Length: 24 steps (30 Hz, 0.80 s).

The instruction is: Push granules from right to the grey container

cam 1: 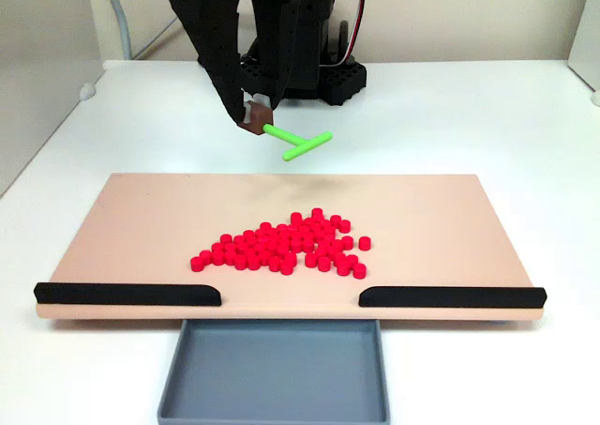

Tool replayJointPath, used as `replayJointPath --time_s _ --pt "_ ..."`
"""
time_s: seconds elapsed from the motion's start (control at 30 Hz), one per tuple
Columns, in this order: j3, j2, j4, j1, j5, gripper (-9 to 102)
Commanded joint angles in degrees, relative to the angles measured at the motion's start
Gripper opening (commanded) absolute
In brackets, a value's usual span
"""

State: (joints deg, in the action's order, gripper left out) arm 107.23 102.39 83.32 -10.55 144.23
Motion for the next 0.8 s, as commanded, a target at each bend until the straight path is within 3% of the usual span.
replayJointPath --time_s 0.0,0.2,0.37,0.77 --pt "-2.02 1.85 0.00 -1.05 7.91 0" --pt "-2.37 1.93 0.00 -3.87 13.01 0" --pt "-2.99 0.09 0.00 -8.26 26.63 0" --pt "-11.07 -8.70 0.00 -10.99 36.04 0"
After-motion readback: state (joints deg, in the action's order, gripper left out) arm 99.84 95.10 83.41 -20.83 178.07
